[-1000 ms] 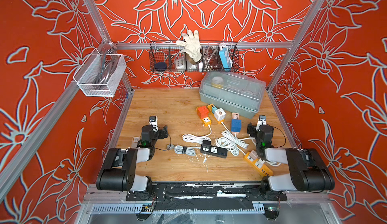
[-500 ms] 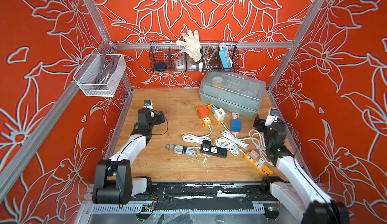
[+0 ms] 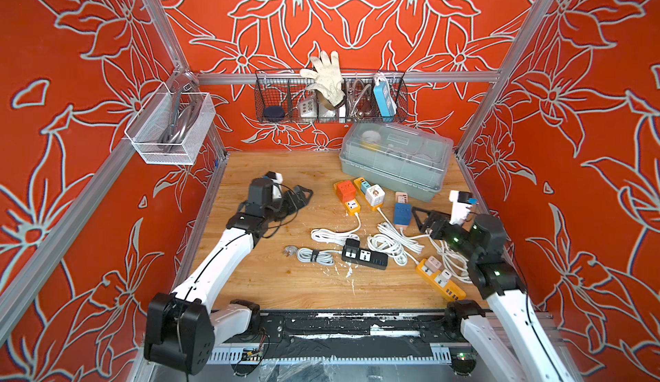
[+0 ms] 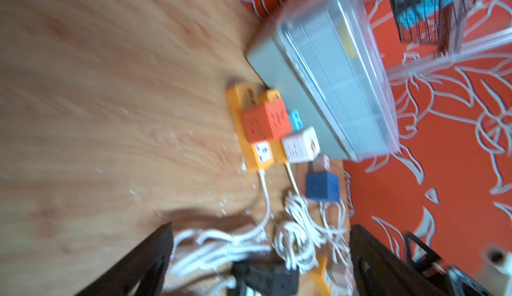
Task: Pull the plug off the socket
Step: Adjust the socket at the center of the board.
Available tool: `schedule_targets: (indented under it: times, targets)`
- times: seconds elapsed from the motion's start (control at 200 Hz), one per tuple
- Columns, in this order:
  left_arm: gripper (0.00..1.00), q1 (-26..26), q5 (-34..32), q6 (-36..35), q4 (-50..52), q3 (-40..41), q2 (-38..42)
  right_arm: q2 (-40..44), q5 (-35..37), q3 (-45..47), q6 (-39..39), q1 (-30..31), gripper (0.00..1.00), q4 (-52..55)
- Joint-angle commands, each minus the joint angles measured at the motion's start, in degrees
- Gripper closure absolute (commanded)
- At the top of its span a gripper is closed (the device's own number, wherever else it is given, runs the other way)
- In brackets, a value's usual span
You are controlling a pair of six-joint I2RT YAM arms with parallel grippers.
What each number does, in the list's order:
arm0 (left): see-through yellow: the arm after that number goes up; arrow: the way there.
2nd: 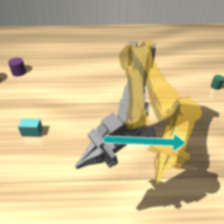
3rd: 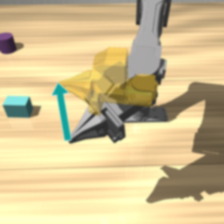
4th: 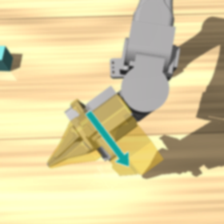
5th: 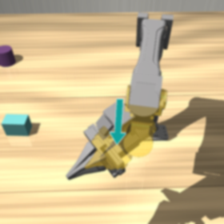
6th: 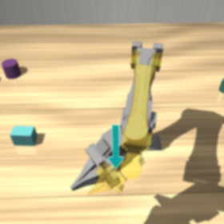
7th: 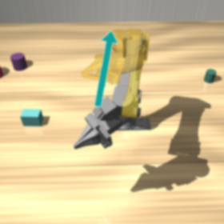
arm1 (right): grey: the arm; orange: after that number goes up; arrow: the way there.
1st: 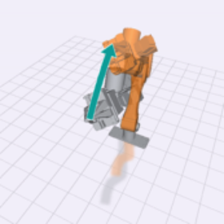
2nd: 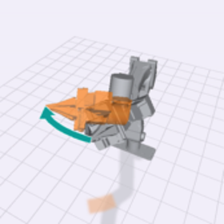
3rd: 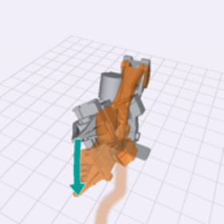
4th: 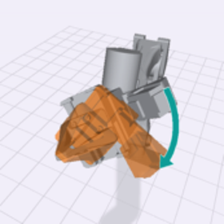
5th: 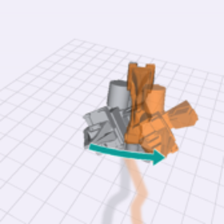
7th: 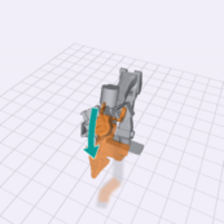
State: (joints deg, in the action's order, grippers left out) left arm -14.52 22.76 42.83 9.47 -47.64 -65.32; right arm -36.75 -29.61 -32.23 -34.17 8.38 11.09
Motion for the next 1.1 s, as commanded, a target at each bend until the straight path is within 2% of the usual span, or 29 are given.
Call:
schedule_targets:
  times: [0.0, 0.105, 0.24, 0.365, 0.52, 0.666, 0.826, 0.941, 1.096]
  targets:
    - [0.02, -7.91, -2.43, 9.40, 6.12, 2.03, 5.96, -0.03, -8.59, -0.29, -1.43, 5.08, 0.00, 3.06]
    - [0.02, -13.78, -7.27, 13.25, 12.46, 2.79, 11.06, -1.70, -6.81, -0.48, -0.91, 10.46, 0.00, 6.77]
    - [0.02, -20.12, -16.10, 11.72, 26.08, -1.78, 13.14, -1.89, -3.97, 0.47, -1.11, 15.28, 0.00, 10.67]
    - [0.03, -25.96, -20.71, 11.92, 33.15, -5.43, 9.32, -0.90, -5.19, 3.24, -2.83, 16.75, 0.00, 9.37]
    - [0.03, -32.04, -23.23, 11.46, 30.47, -7.37, 1.55, 0.27, -4.45, 4.85, -2.01, 16.84, 0.00, 7.40]
    - [0.02, -32.16, -22.86, 8.75, 23.27, -7.16, -0.20, 1.72, -4.42, 5.62, 0.86, 16.93, 0.00, 2.63]
    - [0.02, -30.83, -28.22, 9.66, 19.21, -3.44, 3.60, 7.82, -0.89, 9.61, 5.15, 17.71, 0.00, -3.26]
    - [0.02, -27.73, -26.42, 11.23, 18.40, -0.62, 6.89, 9.62, -0.40, 11.04, 7.26, 18.79, 0.00, -6.12]
    - [0.02, -24.28, -20.26, 14.85, 16.88, 3.68, 8.12, 3.38, 0.71, 9.61, 10.66, 23.39, 0.00, -8.11]
